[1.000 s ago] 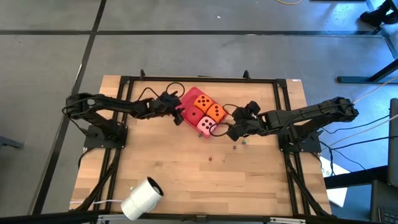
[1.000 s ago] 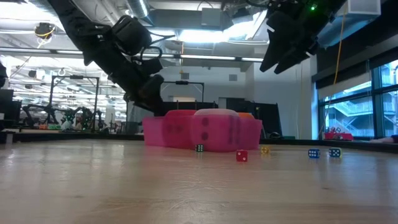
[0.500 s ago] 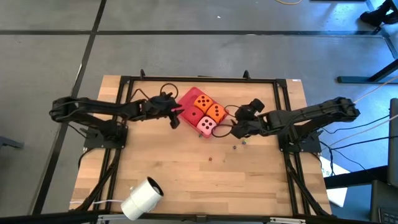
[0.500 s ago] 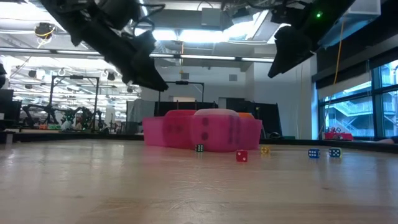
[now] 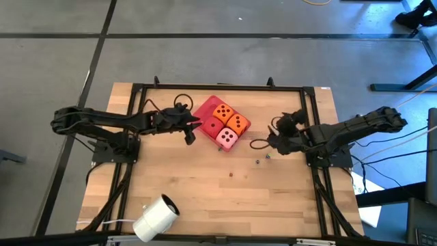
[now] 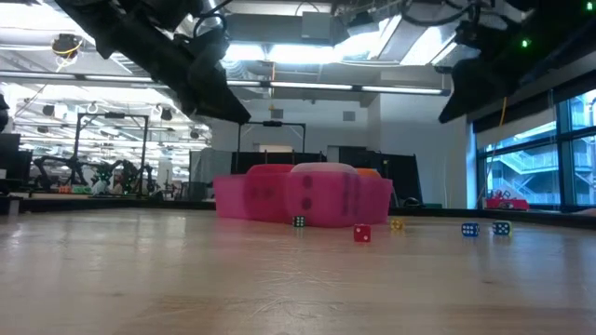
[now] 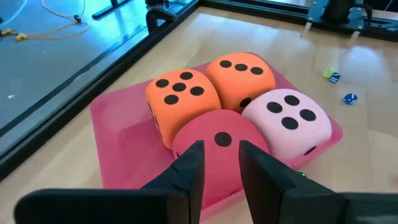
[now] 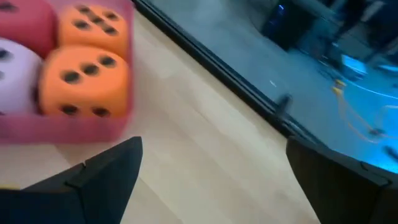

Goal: Pick & Place Dice
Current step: Put the small yellow die into the red bin

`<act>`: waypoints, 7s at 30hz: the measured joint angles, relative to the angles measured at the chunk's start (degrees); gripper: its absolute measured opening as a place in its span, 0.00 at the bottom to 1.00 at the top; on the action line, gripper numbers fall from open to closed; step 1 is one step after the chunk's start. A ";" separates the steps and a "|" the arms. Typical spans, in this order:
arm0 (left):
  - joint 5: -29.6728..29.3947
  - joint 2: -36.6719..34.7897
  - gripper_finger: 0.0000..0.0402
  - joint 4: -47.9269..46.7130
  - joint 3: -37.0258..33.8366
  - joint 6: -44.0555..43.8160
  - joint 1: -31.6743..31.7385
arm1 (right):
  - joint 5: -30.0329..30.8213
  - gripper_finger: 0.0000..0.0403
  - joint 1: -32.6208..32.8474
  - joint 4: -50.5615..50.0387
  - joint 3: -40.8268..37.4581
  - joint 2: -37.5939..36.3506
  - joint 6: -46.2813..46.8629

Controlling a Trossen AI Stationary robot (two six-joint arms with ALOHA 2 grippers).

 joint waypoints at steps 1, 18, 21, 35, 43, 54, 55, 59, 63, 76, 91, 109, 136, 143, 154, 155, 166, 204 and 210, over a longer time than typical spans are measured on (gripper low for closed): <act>-0.12 0.00 0.23 0.12 0.00 0.12 0.02 | -0.22 0.99 0.00 4.37 -1.71 -0.70 -2.34; -0.04 -0.01 0.22 2.98 -0.02 -0.48 0.02 | -39.77 0.99 -4.14 44.68 -16.12 -1.11 -22.34; 0.04 -0.01 0.22 2.99 -0.02 -1.93 0.00 | -39.20 0.99 -4.31 48.98 -17.67 -0.13 -22.34; 0.04 0.00 0.22 2.96 -0.02 -2.29 -0.02 | -37.38 0.99 -4.31 53.28 -17.71 -0.04 -22.53; 0.04 0.00 0.21 2.91 -0.02 -2.27 -0.02 | -36.53 0.99 -4.27 53.76 -17.71 -0.04 -19.52; 0.00 0.00 0.21 2.89 -0.02 -2.19 -0.02 | -36.05 0.88 -4.27 53.55 -17.67 2.36 -19.34; 0.00 0.00 0.21 2.89 -0.02 -2.11 -0.02 | -36.00 0.86 -4.27 53.56 -17.67 3.14 -19.28; 0.00 0.00 0.21 2.89 -0.02 -2.13 -0.02 | -36.03 0.77 -4.27 53.82 -17.67 7.50 -16.03; 0.01 -0.01 0.21 2.89 -0.02 -2.13 -0.02 | -35.83 0.69 -4.29 55.84 -17.67 13.08 -13.65; 0.02 0.00 0.21 2.87 -0.04 -2.27 -0.02 | -33.49 0.57 -4.31 70.37 -17.67 30.53 -15.03; 0.02 0.00 0.21 2.87 -0.04 -2.24 -0.02 | -33.36 0.57 -4.31 75.98 -17.58 35.87 -13.72; 0.01 0.00 0.21 2.85 -0.04 -2.20 0.00 | -32.22 0.36 -4.35 76.32 -17.52 36.96 -14.95; 0.01 0.00 0.21 2.85 -0.04 -2.19 0.00 | -37.46 0.12 -4.41 72.77 -8.67 37.18 -20.78; 0.00 0.00 0.21 2.85 -0.04 -2.18 -0.01 | -39.99 0.20 -4.37 69.51 -8.29 37.14 -20.87; 0.00 0.00 0.21 2.84 -0.04 -2.19 -0.02 | -33.86 0.41 -4.38 65.74 -8.27 37.07 -24.22; 0.00 0.00 0.21 2.85 -0.04 -2.19 -0.01 | -33.05 0.43 -4.42 64.18 -8.27 37.07 -23.10; 0.00 0.00 0.21 2.83 -0.04 -2.20 0.00 | -34.30 0.46 -4.57 59.99 -8.10 36.90 -17.81; -0.15 0.00 0.21 2.85 -0.04 -0.76 0.02 | -39.77 0.17 -6.86 95.30 -1.19 37.32 -41.09; -0.90 0.00 0.21 4.42 -0.04 0.49 0.02 | -39.09 0.17 -14.14 84.33 14.95 42.42 -49.32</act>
